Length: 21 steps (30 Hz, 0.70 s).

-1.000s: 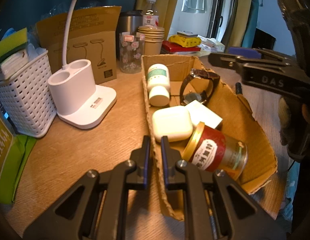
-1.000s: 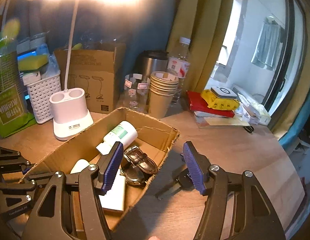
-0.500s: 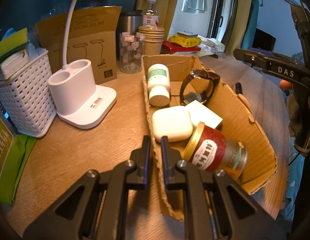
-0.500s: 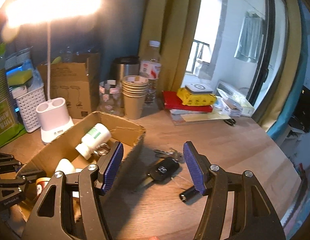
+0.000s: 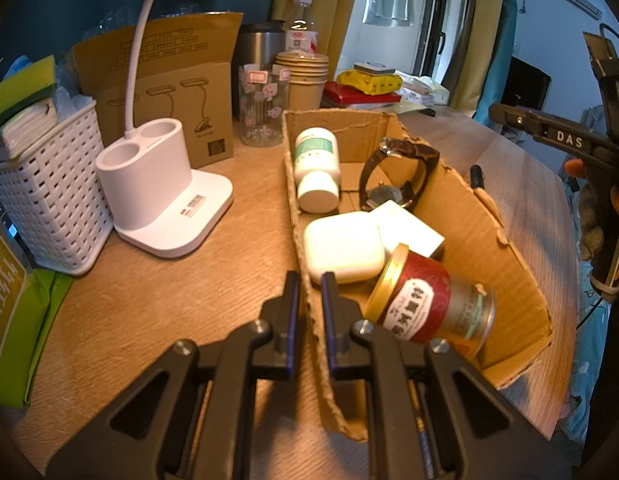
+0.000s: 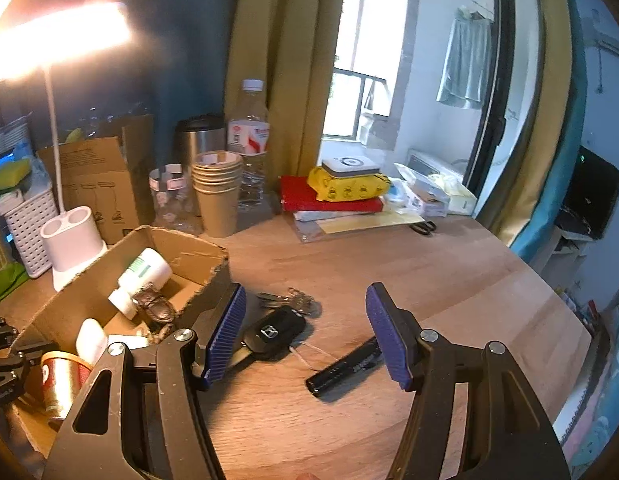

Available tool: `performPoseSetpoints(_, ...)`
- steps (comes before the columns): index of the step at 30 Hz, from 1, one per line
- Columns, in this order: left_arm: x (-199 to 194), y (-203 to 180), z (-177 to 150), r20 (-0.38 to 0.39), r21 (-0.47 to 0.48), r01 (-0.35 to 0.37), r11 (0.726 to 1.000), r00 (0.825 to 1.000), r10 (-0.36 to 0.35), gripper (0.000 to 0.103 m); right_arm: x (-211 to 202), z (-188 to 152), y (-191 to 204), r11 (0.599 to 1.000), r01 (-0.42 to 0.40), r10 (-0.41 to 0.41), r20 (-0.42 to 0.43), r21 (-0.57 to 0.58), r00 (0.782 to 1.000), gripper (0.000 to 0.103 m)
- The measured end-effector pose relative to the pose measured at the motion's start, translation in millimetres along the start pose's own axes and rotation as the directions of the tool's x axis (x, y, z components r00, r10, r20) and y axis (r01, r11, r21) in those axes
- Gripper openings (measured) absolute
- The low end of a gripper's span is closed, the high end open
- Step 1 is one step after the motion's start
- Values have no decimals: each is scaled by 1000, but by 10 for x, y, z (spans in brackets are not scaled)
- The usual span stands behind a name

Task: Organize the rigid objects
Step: 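Move the right gripper over the table to the black flashlight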

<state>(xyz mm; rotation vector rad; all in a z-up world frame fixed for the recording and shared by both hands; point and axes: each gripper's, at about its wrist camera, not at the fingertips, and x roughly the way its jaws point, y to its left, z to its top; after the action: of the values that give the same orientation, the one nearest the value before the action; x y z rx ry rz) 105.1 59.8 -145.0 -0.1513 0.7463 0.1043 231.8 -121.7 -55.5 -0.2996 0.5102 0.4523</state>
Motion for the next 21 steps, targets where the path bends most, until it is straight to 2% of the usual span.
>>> performPoseSetpoints(21,-1,-2,-2,0,0,0,1000,1000,0,12,422,-344,-299,995,51,-42,-117,81,992,66)
